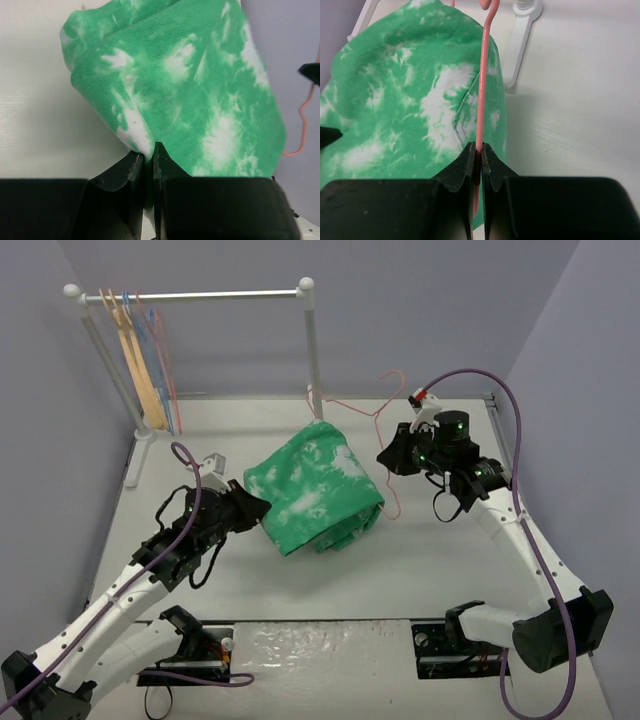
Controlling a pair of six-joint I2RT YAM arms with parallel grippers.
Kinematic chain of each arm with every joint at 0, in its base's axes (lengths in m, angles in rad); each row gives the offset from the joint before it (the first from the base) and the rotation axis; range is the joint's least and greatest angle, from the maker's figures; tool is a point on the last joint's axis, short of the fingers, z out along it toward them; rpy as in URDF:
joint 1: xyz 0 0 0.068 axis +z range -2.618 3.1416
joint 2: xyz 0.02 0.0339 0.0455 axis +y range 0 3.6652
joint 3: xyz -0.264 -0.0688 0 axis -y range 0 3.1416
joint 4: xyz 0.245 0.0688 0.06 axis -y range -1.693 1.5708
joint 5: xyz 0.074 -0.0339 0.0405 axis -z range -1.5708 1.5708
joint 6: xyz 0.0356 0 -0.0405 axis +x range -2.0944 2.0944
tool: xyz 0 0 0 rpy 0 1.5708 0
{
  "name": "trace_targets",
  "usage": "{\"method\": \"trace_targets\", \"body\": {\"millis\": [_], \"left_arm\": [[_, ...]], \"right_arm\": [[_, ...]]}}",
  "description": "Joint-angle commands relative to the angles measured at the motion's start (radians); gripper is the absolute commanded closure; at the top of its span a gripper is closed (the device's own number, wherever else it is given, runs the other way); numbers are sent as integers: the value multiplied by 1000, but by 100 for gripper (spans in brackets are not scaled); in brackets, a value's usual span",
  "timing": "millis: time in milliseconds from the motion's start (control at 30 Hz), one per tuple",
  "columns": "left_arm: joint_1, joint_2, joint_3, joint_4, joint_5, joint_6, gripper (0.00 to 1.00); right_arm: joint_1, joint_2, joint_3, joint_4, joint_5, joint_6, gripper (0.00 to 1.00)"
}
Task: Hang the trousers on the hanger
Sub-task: Place the trousers on the hanger, then place the hanger at the clothesline.
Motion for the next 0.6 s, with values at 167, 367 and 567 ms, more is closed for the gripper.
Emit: {"method": "trace_targets", "body": {"millis": [167,367,567], "left_arm": [[29,0,-300,278,-67,-122,100],[30,144,-349,501,-80,-117,87],[30,321,-298,568,-19,-126,51]], "right_arm": [[-8,-76,134,89,-6,-74,100],[10,-75,132,89,-17,-80,100],[37,-73,157,79,0,-82,100]]}}
